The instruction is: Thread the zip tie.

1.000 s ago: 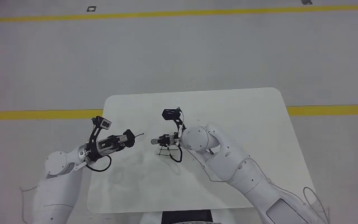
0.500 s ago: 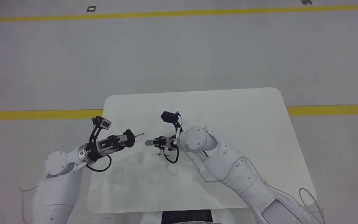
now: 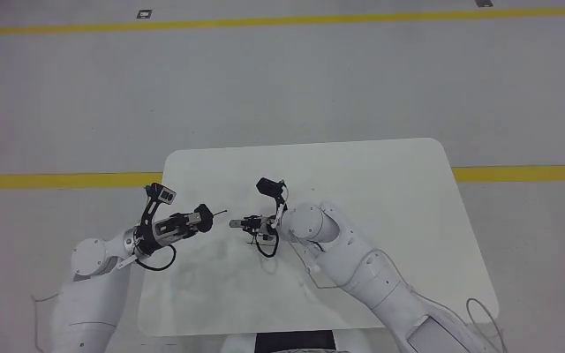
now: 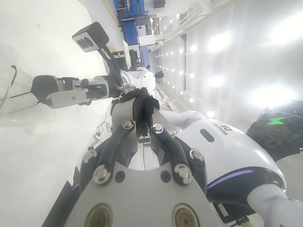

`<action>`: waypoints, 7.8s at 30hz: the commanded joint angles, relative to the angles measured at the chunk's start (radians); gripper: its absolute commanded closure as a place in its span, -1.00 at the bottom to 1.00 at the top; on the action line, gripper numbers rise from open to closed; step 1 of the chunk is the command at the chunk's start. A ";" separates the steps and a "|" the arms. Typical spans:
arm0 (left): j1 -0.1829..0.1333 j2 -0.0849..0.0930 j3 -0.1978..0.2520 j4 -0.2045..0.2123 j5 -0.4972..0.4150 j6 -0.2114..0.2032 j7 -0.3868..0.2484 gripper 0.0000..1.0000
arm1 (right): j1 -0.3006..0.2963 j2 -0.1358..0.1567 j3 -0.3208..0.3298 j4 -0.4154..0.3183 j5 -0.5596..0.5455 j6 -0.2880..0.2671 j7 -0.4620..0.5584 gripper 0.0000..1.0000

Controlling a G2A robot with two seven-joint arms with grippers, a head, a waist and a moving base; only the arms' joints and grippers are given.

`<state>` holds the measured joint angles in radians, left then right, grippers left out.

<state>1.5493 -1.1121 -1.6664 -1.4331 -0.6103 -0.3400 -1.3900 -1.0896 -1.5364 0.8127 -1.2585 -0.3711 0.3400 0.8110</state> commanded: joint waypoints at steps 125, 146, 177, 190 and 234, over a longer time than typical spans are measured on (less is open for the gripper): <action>0.000 0.000 0.000 0.000 0.000 0.000 0.000 1.00 | -0.105 -0.191 0.202 0.160 -0.413 -0.039 -0.051 0.78; 0.000 0.000 0.000 0.000 0.000 0.000 0.000 1.00 | -0.114 -0.168 0.204 0.127 -0.369 -0.050 -0.070 1.00; 0.000 0.000 0.000 0.000 0.000 0.000 0.000 1.00 | -0.057 -0.124 0.217 -0.061 -0.073 -0.295 0.024 1.00; 0.000 0.000 0.000 0.000 0.000 0.000 0.000 1.00 | -0.026 -0.130 0.201 -0.027 -0.053 -0.294 0.012 1.00; 0.044 0.022 -0.087 0.045 -0.019 0.028 0.119 1.00 | -0.121 -0.080 0.225 -0.198 -0.234 -0.270 -0.182 1.00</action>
<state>1.5910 -1.0905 -1.7523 -1.3969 -0.6144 -0.3218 -1.2831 -1.2051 -1.6178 1.0366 -1.4489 -0.6058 0.0735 0.6481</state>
